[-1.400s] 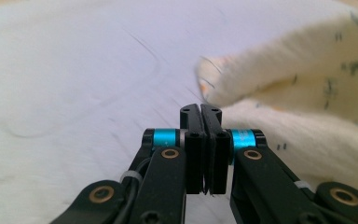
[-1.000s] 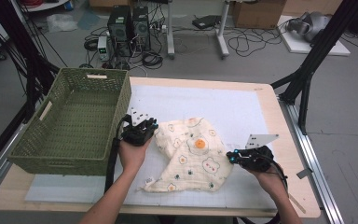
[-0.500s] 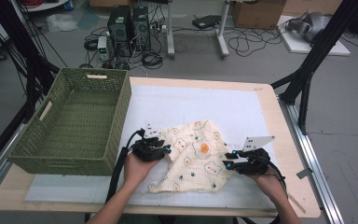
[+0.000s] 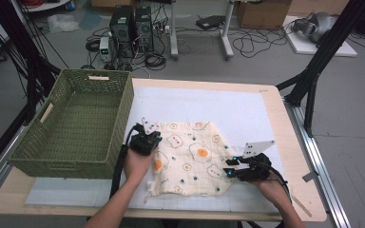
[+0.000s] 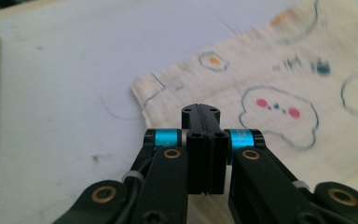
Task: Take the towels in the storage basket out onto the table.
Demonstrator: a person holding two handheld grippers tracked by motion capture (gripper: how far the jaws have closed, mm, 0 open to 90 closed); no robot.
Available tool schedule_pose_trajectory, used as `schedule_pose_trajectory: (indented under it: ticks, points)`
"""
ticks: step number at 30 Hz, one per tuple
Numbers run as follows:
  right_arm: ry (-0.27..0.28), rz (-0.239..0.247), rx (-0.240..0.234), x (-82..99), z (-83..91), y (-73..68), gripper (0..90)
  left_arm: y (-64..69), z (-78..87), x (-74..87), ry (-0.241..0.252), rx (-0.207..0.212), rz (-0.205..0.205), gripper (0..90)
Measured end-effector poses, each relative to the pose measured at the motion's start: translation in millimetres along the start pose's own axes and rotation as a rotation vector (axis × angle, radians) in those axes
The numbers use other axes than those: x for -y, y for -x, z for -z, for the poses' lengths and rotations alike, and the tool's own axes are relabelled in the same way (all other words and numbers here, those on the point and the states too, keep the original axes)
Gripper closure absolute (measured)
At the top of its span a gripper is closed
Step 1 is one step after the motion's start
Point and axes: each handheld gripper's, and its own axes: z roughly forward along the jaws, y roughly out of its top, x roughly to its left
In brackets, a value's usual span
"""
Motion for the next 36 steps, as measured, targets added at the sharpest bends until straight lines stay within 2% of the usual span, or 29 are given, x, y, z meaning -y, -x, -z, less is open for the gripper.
schedule_pose_trajectory:
  ticks: [3,5,8,12,13,17,19,21,23,24,25,28,31,34,35,36]
  points:
    - [-0.003,0.013,-0.017,-1.0,-2.7,-2.5,62.2,6.0,5.3,0.6,-0.019,0.051,-0.051,75.8]
    - [0.000,0.013,-0.041,-1.4,-4.3,-5.2,61.6,9.8,10.5,3.5,-0.026,0.115,-0.055,72.9]
    - [-0.007,0.031,-0.072,-1.8,-5.9,-11.7,59.7,15.7,20.6,11.4,-0.029,0.180,-0.088,70.3]
    - [0.006,0.060,-0.100,-1.0,-3.2,-21.0,57.2,18.5,32.8,28.0,-0.049,0.238,-0.100,67.5]
    - [0.010,0.065,-0.108,0.4,-2.0,-23.8,56.5,18.5,34.9,31.4,-0.052,0.247,-0.092,67.4]
    - [-0.025,0.080,-0.107,8.3,-0.5,-29.9,55.8,18.4,48.2,45.9,-0.062,0.286,-0.094,62.6]
    - [-0.045,0.084,-0.100,13.4,-1.9,-31.0,60.2,20.9,53.5,50.9,-0.069,0.311,-0.101,61.1]
    - [-0.051,0.080,-0.096,14.6,-3.4,-31.4,70.8,25.8,55.9,55.7,-0.088,0.326,-0.132,65.6]
    - [-0.067,0.088,-0.110,11.4,-5.3,-30.4,82.7,31.1,54.7,61.0,-0.131,0.323,-0.174,78.2]
    - [-0.078,0.089,-0.125,8.3,-6.2,-30.0,86.6,32.0,55.0,62.9,-0.122,0.318,-0.191,87.1]
    - [-0.084,0.094,-0.134,4.7,-6.6,-29.4,87.1,31.7,55.5,63.2,-0.119,0.312,-0.188,88.8]
    - [-0.072,0.108,-0.148,-9.3,-4.8,-29.4,87.2,28.8,59.0,61.7,-0.105,0.272,-0.200,89.6]
    - [-0.057,0.115,-0.149,-27.0,-4.9,-26.9,87.1,21.3,63.6,59.9,-0.082,0.237,-0.179,89.6]
    - [-0.075,0.117,-0.141,-40.4,-17.8,-20.4,87.0,16.4,68.5,59.2,-0.054,0.247,-0.141,89.5]
    - [-0.082,0.111,-0.138,-43.0,-24.6,-17.6,87.0,16.3,70.3,59.5,-0.046,0.259,-0.131,88.3]
    - [-0.096,0.106,-0.145,-45.3,-31.8,-14.8,87.1,16.9,71.2,60.4,-0.041,0.290,-0.122,82.0]
